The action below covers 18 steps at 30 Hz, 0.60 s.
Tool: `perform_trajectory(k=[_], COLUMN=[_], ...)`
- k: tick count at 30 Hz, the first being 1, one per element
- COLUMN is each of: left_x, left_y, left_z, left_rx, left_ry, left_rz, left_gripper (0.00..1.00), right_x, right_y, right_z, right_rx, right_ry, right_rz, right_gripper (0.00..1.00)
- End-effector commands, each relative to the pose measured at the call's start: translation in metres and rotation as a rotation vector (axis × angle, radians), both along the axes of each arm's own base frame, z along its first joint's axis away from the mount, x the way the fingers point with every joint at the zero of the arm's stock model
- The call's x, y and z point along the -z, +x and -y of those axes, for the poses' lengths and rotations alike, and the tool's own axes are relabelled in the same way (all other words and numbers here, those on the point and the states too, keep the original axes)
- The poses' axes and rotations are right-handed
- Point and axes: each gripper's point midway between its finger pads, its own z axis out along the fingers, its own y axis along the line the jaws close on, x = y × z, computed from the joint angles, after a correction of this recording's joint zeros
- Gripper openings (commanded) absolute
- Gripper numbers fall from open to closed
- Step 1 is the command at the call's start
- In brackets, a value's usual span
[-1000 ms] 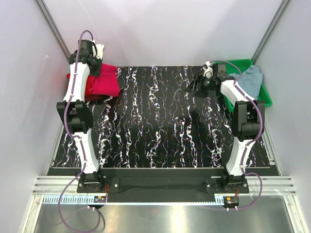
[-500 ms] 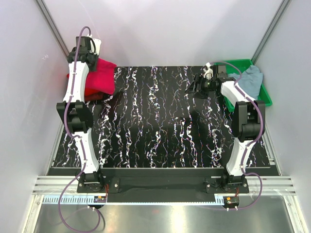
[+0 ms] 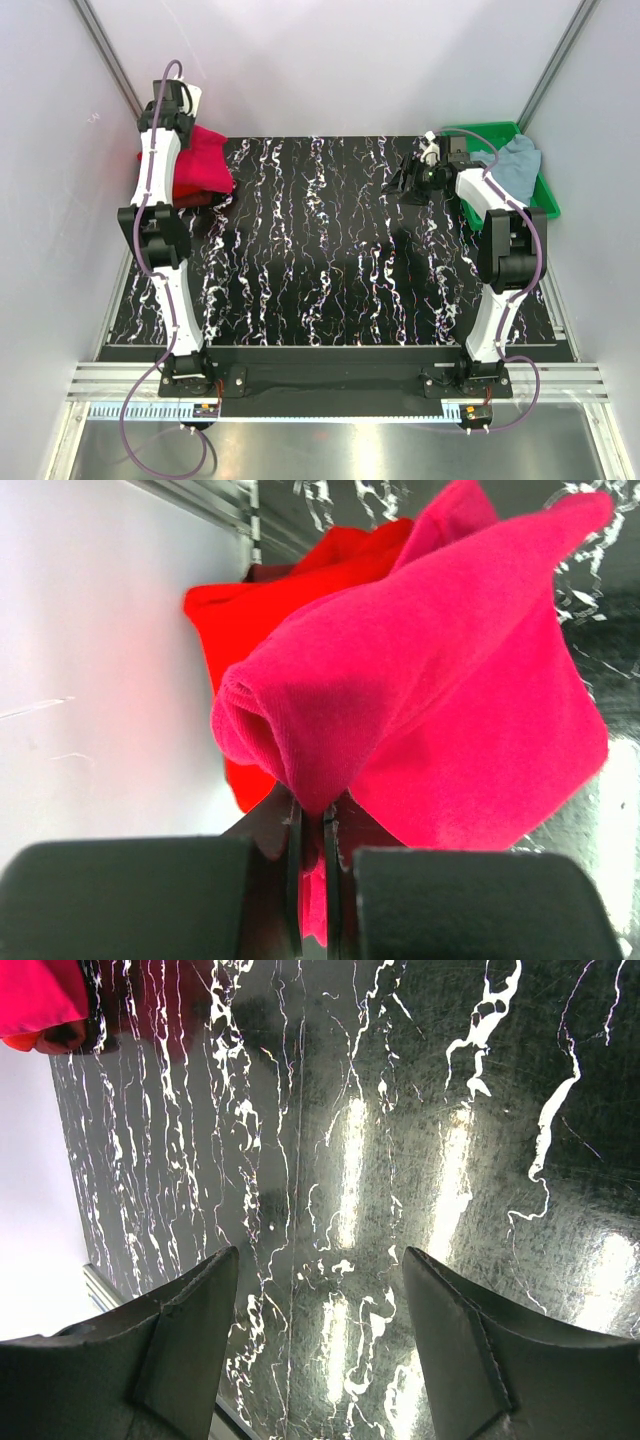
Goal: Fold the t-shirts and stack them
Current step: Neatly place the folded tshirt to the corner
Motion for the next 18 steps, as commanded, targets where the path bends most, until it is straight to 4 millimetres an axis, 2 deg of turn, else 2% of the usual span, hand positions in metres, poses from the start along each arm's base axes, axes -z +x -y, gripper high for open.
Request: perform_trajectory(k=[1,6,18], left_x=[-0.062,-0.076,-0.085], left_y=[0.015,0.013,0.008], left_z=[-0.028,-0.032,-0.054], left_rx=[-0.067,-0.086,-0.140], left_ry=[0.075,0.084,0.143], left_rz=[0.191,0.223,0.238], left_gripper=[0.00,0.00,0.00], right_x=[-0.031,-0.033,-0.034], right_y=[0.006,0.005,0.001], right_z=[0.004,0.003,0.004], right_rx=[0.004,0.005,0.006], right_ry=[-0.002,-0.002,-0.002], right_rz=[0.097,0.103,0.107], right_gripper=[0.74,0.74,0.74])
